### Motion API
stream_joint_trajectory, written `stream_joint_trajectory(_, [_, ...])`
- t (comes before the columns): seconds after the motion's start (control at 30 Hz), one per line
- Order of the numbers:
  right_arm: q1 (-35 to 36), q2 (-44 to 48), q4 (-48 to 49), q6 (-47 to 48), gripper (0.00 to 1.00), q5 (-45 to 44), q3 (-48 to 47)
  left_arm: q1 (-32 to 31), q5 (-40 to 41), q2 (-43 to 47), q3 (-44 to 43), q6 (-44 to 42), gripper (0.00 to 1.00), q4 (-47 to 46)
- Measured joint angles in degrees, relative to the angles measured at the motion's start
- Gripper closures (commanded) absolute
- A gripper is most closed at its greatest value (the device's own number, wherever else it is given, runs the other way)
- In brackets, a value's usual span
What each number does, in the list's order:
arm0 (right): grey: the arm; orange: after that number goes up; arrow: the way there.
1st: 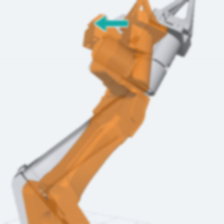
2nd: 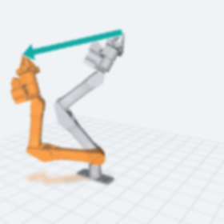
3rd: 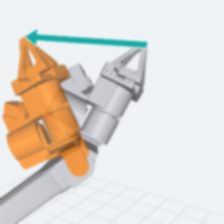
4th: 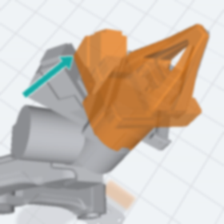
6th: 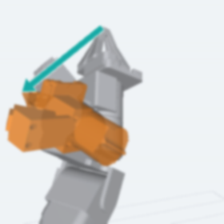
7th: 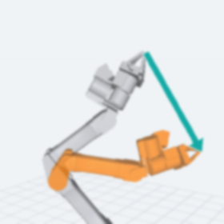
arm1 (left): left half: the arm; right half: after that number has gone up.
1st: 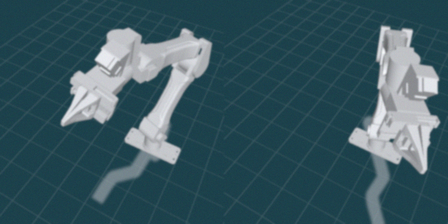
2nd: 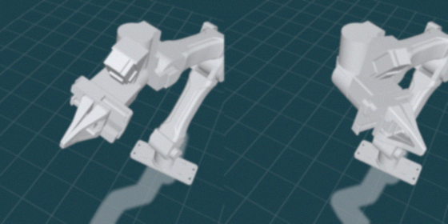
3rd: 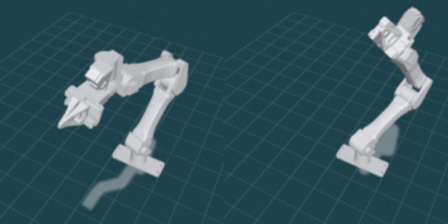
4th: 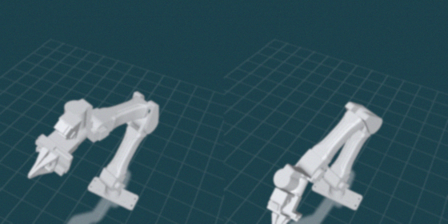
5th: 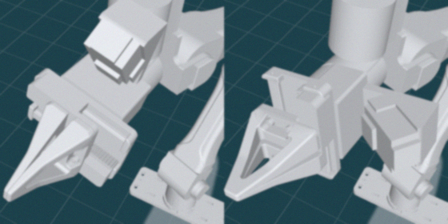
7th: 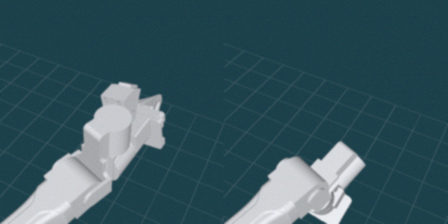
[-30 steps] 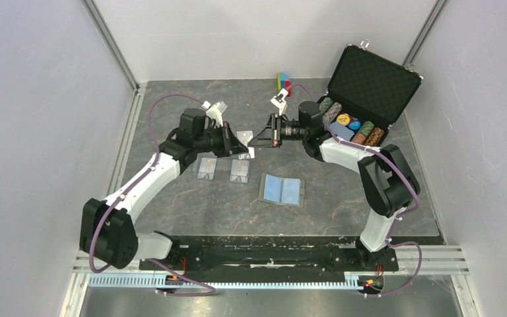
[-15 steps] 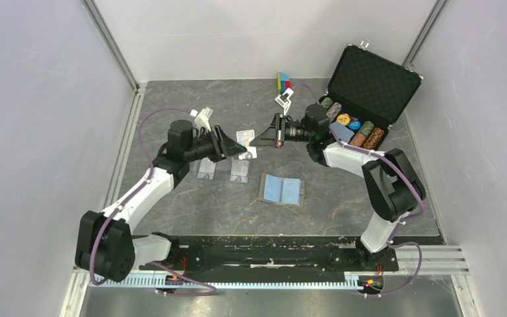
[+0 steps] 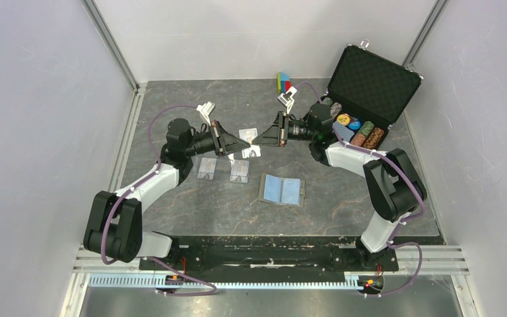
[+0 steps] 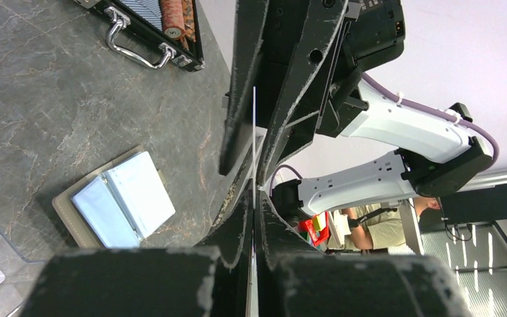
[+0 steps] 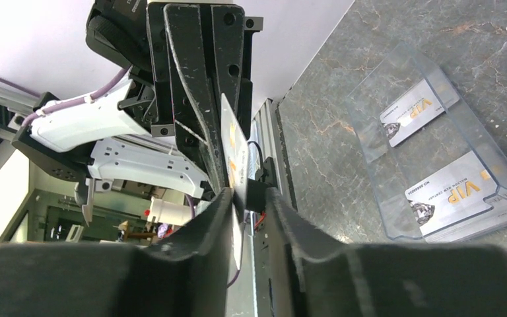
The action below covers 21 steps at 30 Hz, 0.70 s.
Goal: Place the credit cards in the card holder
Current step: Insert the credit card into the card holder.
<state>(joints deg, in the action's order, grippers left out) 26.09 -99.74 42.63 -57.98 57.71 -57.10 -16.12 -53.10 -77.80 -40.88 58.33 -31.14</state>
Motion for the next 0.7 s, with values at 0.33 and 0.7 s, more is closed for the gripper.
stream_joint_trajectory(0.33, [-0.9,0.0,7.4,-5.0,0.72,-0.1,0.9,0.0,0.0,0.0,-0.5,0.2,0.98,-0.7])
stream_joint_trajectory(0.7, [-1.2,-1.2,17.2,-13.3,0.81,0.3,1.9,0.0,-0.9,0.0,-1.8,0.2,0.98,-0.8])
